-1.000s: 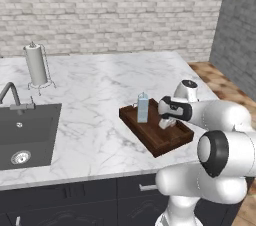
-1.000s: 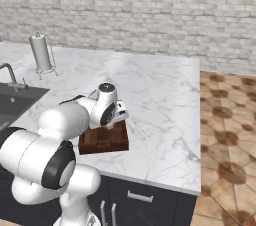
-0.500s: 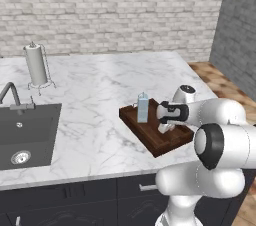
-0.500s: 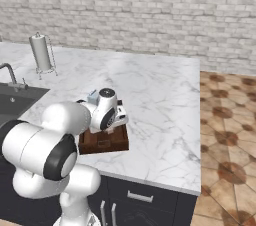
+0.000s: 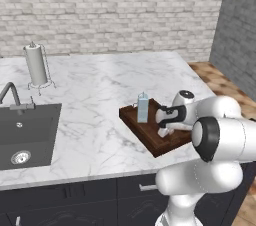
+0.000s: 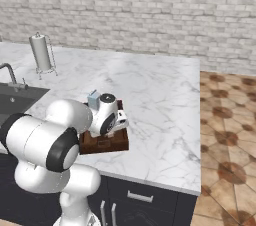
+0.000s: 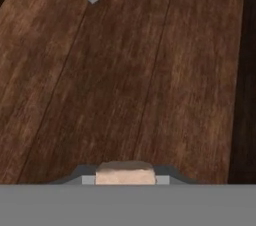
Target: Take out the milk from the fridge and place it on the tray on the counter. Then take the sugar cube near the tray and place it in the tray.
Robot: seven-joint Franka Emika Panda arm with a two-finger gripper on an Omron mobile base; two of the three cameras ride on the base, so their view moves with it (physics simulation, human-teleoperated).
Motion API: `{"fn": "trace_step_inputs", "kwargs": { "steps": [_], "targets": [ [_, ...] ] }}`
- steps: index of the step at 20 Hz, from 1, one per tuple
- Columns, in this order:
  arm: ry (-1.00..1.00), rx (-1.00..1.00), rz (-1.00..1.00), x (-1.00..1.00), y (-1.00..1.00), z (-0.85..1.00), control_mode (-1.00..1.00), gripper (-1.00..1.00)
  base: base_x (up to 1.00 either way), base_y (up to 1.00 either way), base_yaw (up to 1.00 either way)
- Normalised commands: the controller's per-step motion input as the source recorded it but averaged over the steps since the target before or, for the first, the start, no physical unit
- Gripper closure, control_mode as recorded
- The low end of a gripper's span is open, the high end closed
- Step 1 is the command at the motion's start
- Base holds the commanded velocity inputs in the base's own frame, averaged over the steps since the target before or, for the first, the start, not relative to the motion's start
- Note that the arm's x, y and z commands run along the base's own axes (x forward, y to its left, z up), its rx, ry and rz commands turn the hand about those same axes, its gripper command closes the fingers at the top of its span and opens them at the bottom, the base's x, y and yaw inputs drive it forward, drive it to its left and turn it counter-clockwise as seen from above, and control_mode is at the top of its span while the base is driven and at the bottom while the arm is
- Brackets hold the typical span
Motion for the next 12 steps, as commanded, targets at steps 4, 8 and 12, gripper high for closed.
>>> {"fn": "trace_step_inputs", "kwargs": {
  "steps": [4,8,12],
  "targets": [
    [0.0,0.0,0.0,0.01,0.0,-0.22,-1.0,-1.0,0.0,0.0,0.0],
    [-0.04,0.0,0.0,-0.02,-0.02,0.12,-1.0,-1.0,0.0,0.0,0.0],
    [0.0,0.0,0.0,0.0,0.0,0.36,-1.0,-1.0,0.0,0.0,0.0]
  ]
}}
